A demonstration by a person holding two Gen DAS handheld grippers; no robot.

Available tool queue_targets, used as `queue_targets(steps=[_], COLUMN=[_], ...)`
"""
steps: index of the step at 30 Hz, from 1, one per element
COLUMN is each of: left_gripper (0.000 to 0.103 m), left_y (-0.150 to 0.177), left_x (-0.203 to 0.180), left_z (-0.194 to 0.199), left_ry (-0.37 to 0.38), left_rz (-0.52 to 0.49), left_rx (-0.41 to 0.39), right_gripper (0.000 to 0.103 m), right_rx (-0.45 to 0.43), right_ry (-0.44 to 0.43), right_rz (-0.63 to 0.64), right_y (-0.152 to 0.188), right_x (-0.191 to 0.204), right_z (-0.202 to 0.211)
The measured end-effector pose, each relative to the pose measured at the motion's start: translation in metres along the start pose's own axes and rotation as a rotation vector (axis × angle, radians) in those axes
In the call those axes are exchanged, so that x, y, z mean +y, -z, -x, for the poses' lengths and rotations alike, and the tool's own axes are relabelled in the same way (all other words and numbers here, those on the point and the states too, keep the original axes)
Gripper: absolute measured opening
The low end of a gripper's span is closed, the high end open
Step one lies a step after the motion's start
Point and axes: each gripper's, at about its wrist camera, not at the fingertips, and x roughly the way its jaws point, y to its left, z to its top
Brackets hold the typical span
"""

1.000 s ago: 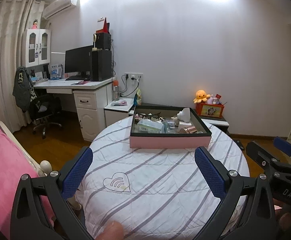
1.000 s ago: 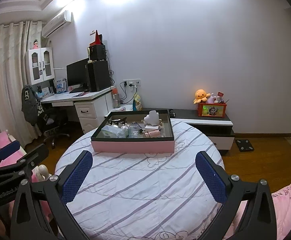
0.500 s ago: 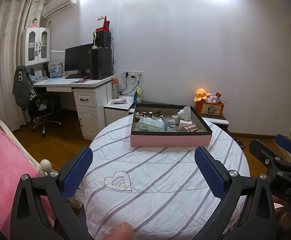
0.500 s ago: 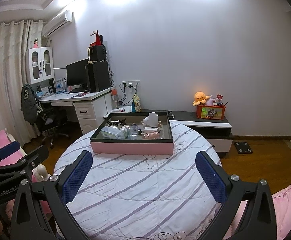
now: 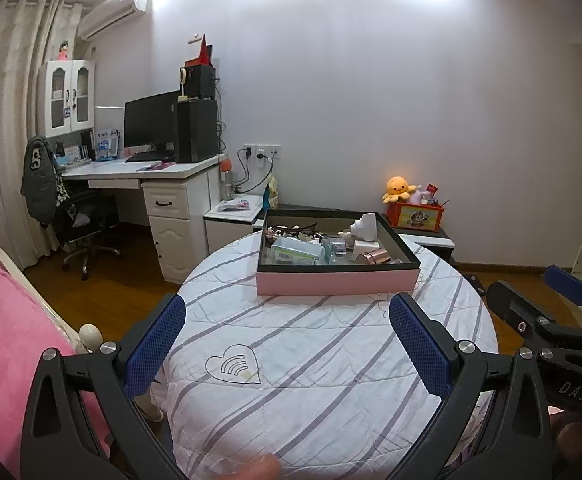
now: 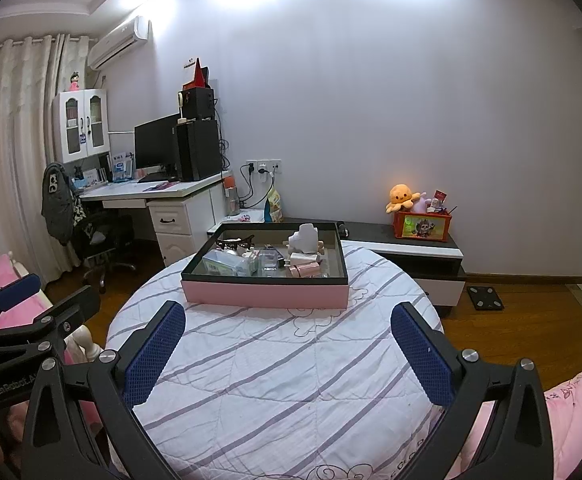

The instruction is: Organize rigid objects

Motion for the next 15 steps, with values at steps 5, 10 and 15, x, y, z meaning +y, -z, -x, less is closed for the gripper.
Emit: queue_targets(steps=[5,10,15], left_gripper=[0.103,0.103,0.103], left_y=[0.0002,-0.0005,-0.0036], left_x=[0.0008,0.0004,0.0015], left_z=[0.0028,0.0044,0.0086], left_ry=[0.0,-0.002,0.001], left_rz=[-0.001,-0.004,-0.002], left_rx=[-0.005,-0.009,-0.023], right_gripper=[0.103,0.103,0.103], right_rx=[0.001,0.001,0.003], right_ry=[0.0,-0.001,-0.004], right_rz=[0.001,0.003,0.007], right_y=[0.0004,0.0006,0.0016], right_x=[-0.0003,0.0003,-0.0008], right_z=[0.0007,-0.0002,-0.0024])
